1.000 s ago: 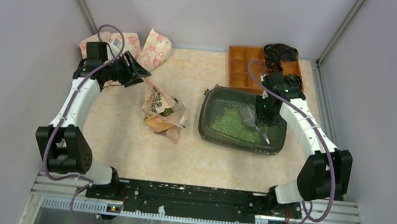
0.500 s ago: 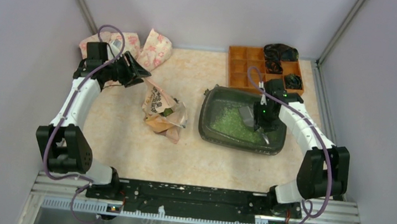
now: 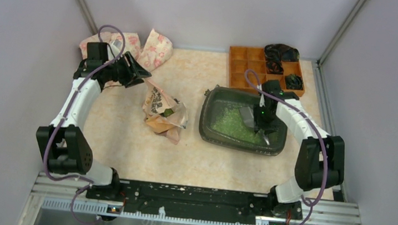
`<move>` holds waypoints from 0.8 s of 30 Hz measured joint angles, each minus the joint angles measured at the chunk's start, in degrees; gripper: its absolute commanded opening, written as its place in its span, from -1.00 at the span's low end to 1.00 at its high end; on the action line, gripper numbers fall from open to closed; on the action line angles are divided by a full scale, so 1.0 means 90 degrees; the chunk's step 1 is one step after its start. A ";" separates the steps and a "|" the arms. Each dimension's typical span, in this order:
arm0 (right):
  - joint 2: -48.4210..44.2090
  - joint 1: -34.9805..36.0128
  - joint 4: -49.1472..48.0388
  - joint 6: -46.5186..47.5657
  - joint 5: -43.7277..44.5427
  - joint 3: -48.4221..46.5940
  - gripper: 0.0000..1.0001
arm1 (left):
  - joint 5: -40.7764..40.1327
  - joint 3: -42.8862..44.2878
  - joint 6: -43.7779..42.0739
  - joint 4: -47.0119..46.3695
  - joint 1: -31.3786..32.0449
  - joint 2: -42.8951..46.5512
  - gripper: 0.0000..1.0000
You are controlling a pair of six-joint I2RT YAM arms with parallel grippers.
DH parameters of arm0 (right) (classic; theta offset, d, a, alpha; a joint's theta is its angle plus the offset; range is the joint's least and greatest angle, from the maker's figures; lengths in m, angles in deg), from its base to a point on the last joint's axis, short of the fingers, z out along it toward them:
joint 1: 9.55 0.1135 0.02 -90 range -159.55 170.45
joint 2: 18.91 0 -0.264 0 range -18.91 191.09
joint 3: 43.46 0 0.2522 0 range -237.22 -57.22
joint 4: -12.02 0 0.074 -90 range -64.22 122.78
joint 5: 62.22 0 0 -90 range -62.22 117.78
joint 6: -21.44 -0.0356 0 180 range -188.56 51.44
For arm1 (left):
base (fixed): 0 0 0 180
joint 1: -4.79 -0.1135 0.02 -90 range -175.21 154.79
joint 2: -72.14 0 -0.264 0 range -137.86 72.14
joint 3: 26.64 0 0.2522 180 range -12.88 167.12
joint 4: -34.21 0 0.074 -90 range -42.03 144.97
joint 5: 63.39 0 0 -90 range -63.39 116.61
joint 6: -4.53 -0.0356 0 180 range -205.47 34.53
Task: Fill the litter box with clean litter
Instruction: Pick up the spatula from the litter box.
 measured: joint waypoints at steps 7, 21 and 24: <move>0.0095 0.0000 -0.0022 0.0036 0.0044 -0.0010 -0.21 | 0.0000 0.0000 0.0002 0.0000 0.0000 0.0000 0.16; 0.0294 0.0061 0.0197 0.0124 0.0158 -0.0410 -1.00 | 0.0002 0.0000 0.0002 0.0000 0.0000 0.0000 0.16; 0.0267 0.0112 0.0471 0.0126 0.0189 -0.0770 -1.00 | 0.0002 0.0000 0.0002 -0.0002 0.0000 0.0000 0.15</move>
